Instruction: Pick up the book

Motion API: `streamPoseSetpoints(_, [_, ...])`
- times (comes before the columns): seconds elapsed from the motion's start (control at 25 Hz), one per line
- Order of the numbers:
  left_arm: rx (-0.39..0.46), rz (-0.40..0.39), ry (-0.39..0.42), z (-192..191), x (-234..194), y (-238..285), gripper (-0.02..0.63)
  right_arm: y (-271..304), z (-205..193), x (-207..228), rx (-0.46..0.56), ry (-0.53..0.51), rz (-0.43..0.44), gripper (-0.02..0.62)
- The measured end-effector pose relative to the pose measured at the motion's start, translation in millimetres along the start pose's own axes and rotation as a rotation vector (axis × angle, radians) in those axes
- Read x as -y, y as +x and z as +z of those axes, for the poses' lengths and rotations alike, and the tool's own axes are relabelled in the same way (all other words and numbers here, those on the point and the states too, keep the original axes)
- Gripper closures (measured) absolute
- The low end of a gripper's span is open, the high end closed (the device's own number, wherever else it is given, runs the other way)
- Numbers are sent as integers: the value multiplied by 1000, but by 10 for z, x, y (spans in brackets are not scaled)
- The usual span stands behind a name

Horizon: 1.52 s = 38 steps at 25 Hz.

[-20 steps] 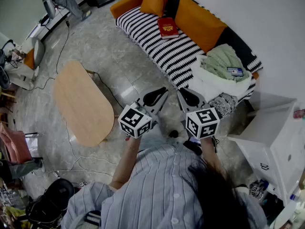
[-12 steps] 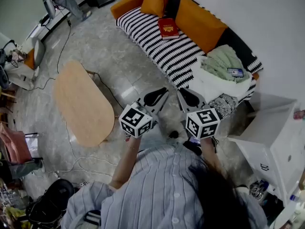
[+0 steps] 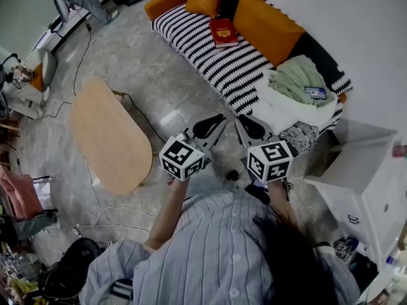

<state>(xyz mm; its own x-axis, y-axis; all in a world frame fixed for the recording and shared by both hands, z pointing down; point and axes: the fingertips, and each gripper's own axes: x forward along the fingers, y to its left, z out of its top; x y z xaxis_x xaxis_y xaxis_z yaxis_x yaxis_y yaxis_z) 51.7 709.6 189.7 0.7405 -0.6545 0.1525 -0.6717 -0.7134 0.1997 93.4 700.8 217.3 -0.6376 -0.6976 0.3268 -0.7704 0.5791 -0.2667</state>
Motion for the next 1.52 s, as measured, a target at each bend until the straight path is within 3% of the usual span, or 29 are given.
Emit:
streamPoseSetpoints(0.36, [-17,0,-35,-67,-409,54,580,397,18,81,-26,14,-13,546])
streamPoseSetpoints(1.04, [-21,-83,-71,302,-1946,317,580,1689,518,237,-37,68,-116,546])
streamPoseSetpoints(1.52, [-17,-134,-80,447,-2696,343,580,2401,762,175,-39,75,-166,546])
